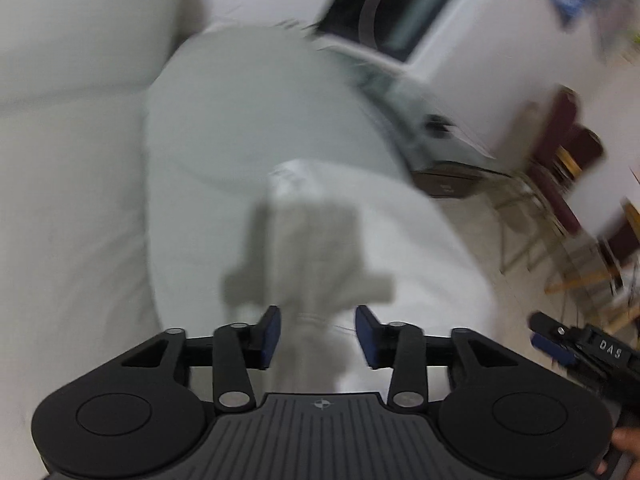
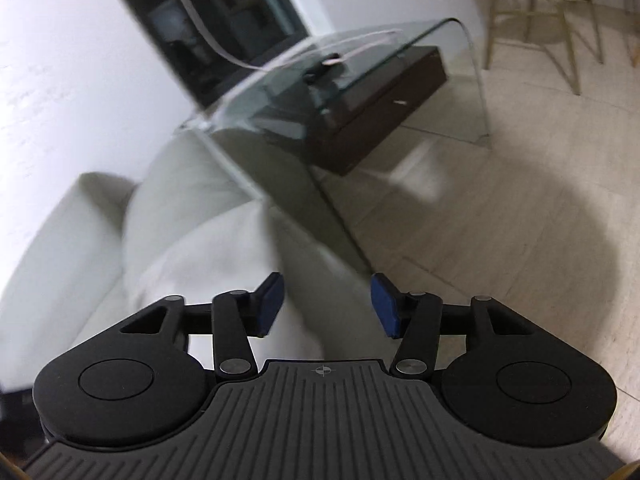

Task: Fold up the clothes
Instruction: 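Lower the folded shirt onto the sofa seat and open both grippers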

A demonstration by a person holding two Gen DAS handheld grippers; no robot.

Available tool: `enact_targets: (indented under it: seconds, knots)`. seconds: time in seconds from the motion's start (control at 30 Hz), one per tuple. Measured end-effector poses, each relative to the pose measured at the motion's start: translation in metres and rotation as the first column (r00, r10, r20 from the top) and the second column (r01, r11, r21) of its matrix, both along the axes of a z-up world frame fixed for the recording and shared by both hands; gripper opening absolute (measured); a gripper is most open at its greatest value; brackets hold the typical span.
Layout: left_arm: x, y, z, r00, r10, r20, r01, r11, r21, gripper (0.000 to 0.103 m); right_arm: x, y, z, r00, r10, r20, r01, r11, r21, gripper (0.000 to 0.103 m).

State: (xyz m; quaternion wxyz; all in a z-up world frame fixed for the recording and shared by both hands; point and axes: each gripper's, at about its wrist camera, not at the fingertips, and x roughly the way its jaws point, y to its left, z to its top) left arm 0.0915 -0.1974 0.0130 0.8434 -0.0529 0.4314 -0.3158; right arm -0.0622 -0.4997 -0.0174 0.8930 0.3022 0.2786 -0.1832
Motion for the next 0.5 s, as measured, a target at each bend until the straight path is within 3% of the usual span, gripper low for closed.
enact_targets:
  seconds: [0.03, 0.1, 0.17, 0.23, 0.33, 0.43, 0.5]
  knots:
    - [-0.007, -0.013, 0.002, 0.999, -0.026, 0.039, 0.024, 0.999, 0.038, 0.017, -0.007, 0.008, 0.005, 0.999, 0.047, 0.013, -0.047, 0.999, -0.021, 0.04]
    - [-0.02, -0.042, 0.002, 0.991, -0.081, 0.108, 0.065, 0.987, 0.144, 0.016, -0.014, 0.023, 0.012, 0.99, 0.138, 0.017, -0.137, 0.989, -0.058, 0.022]
    - [-0.025, -0.067, -0.007, 0.985, -0.133, 0.111, 0.107, 0.971, 0.214, 0.015, -0.008, 0.035, 0.005, 0.979, 0.203, -0.034, -0.205, 0.977, -0.058, 0.012]
    - [-0.019, -0.079, -0.022, 0.99, -0.138, 0.04, 0.123, 0.959, 0.255, 0.012, 0.0, 0.046, -0.005, 0.962, 0.251, -0.104, -0.257, 0.965, -0.054, 0.012]
    - [-0.011, -0.079, -0.038, 0.993, -0.109, -0.044, 0.117, 0.942, 0.314, 0.012, 0.004, 0.054, -0.019, 0.946, 0.232, -0.226, -0.255, 0.964, -0.078, 0.012]
    - [-0.017, -0.075, -0.031, 0.993, -0.098, -0.063, 0.113, 0.936, 0.334, 0.013, 0.0, 0.052, -0.03, 0.925, 0.213, -0.313, -0.239, 0.97, -0.046, 0.02]
    - [-0.029, -0.071, -0.016, 0.995, -0.095, -0.036, 0.101, 0.931, 0.351, 0.015, -0.002, 0.05, -0.025, 0.915, 0.193, -0.354, -0.218, 0.975, -0.031, 0.025]
